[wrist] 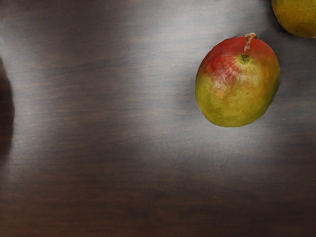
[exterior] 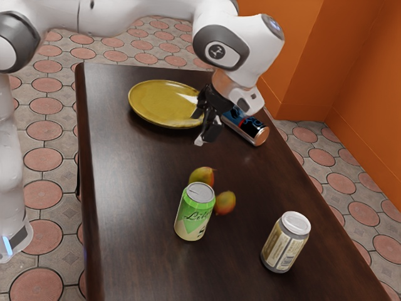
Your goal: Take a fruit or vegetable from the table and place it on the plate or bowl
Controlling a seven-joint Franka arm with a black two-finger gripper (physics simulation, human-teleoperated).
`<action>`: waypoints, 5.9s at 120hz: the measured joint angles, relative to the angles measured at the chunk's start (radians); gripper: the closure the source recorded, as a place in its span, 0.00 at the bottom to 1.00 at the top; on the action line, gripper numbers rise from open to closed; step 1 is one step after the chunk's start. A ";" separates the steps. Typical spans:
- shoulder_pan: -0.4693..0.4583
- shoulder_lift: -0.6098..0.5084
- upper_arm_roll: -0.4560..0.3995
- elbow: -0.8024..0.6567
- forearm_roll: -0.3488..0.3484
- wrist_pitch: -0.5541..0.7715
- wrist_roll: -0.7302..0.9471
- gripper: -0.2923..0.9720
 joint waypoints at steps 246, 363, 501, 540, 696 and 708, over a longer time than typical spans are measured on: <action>0.010 -0.014 0.100 -0.250 -0.239 0.304 -0.703 0.23; -0.019 -0.006 0.107 -0.266 -0.227 0.372 -0.406 0.23; 0.014 0.069 0.103 -0.235 -0.190 0.422 -0.309 0.23; -0.002 0.076 0.106 -0.253 -0.184 0.460 -0.302 0.23; 0.014 0.088 0.109 -0.327 -0.196 0.552 -0.291 0.23; 0.017 0.089 0.109 -0.331 -0.196 0.553 -0.291 0.23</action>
